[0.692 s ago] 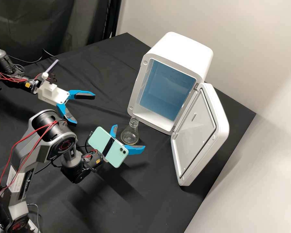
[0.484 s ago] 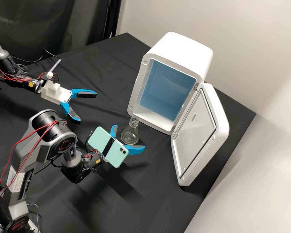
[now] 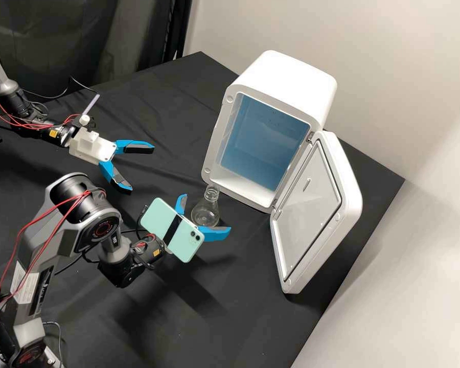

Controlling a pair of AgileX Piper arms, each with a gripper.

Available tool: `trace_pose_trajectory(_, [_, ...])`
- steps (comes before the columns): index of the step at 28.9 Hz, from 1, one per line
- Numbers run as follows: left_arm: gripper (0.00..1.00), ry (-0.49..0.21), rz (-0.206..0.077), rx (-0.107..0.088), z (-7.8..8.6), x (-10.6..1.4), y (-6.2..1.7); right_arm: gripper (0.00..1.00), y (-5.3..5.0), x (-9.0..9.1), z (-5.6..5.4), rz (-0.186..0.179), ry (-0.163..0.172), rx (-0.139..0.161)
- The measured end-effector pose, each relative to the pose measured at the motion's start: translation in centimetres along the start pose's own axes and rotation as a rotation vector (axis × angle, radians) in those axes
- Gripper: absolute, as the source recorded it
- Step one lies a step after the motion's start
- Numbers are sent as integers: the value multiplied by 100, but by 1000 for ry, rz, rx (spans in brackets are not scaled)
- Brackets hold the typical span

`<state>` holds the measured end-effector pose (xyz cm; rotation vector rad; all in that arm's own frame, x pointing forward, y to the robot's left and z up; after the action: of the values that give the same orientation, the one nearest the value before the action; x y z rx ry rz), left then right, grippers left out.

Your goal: Place the flask in the incubator

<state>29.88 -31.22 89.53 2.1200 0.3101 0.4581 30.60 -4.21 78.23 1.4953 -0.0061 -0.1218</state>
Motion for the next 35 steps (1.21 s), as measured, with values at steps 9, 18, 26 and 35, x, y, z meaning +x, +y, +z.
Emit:
trace_pose_trajectory(9, [100, -1, 0, 1, 1, 0, 0, 100, 141, 102, -102, 57, 46, -7])
trace_pose_trajectory(18, [100, -10, -12, -6, 7, -19, -27, 100, 151, 156, -104, 64, 52, -8])
trace_pose_trajectory(26, [100, -19, -14, -7, 16, -19, -28, 100, 55, 239, -53, 35, 37, -5])
trace_pose_trajectory(35, [100, -20, -10, -11, 9, -23, -14, 100, -62, 324, 7, 4, 22, -2])
